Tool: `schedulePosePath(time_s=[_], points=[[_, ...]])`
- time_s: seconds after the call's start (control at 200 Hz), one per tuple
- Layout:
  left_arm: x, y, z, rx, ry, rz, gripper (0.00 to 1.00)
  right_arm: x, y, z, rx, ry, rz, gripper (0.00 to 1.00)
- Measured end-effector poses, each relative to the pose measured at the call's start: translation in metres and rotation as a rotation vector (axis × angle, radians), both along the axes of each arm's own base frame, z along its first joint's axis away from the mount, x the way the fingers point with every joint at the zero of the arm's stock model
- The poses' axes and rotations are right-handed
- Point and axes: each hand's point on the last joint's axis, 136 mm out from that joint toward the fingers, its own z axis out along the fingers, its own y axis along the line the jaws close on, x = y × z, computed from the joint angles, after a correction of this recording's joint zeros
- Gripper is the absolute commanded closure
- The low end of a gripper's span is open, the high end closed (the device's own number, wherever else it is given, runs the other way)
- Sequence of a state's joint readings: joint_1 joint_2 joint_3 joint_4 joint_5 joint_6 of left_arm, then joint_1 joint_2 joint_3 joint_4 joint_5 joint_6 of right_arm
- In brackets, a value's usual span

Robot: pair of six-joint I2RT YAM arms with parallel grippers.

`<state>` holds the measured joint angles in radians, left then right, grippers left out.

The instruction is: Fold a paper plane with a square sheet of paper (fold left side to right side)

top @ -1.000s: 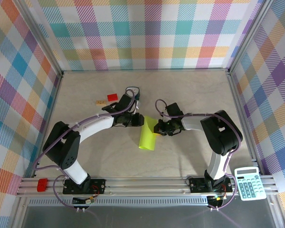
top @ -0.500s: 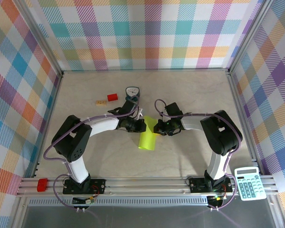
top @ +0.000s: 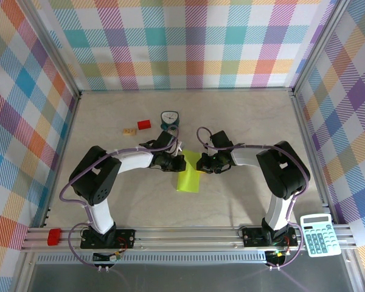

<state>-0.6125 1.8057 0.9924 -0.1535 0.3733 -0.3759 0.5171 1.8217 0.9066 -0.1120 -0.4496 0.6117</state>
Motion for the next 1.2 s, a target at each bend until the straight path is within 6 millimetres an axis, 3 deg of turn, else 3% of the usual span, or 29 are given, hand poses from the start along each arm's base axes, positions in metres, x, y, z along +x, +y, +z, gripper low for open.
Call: schedulePosePath(time_s=[0.54, 0.705, 0.94, 1.2], points=[[-0.001, 0.004, -0.01, 0.009, -0.007, 0.008, 0.95, 0.0, 0.001, 0.003, 0.002, -0.013, 0.019, 0.98], [-0.001, 0.002, -0.01, -0.007, -0.018, 0.006, 0.95, -0.001, 0.001, 0.015, 0.012, -0.027, 0.021, 0.99], [-0.001, 0.002, -0.01, -0.014, -0.018, 0.013, 0.96, 0.018, 0.021, 0.049, 0.113, -0.106, 0.041, 1.0], [0.0, 0.0, -0.01, -0.029, -0.018, 0.022, 0.96, 0.035, 0.042, 0.034, 0.144, -0.081, 0.058, 1.0]])
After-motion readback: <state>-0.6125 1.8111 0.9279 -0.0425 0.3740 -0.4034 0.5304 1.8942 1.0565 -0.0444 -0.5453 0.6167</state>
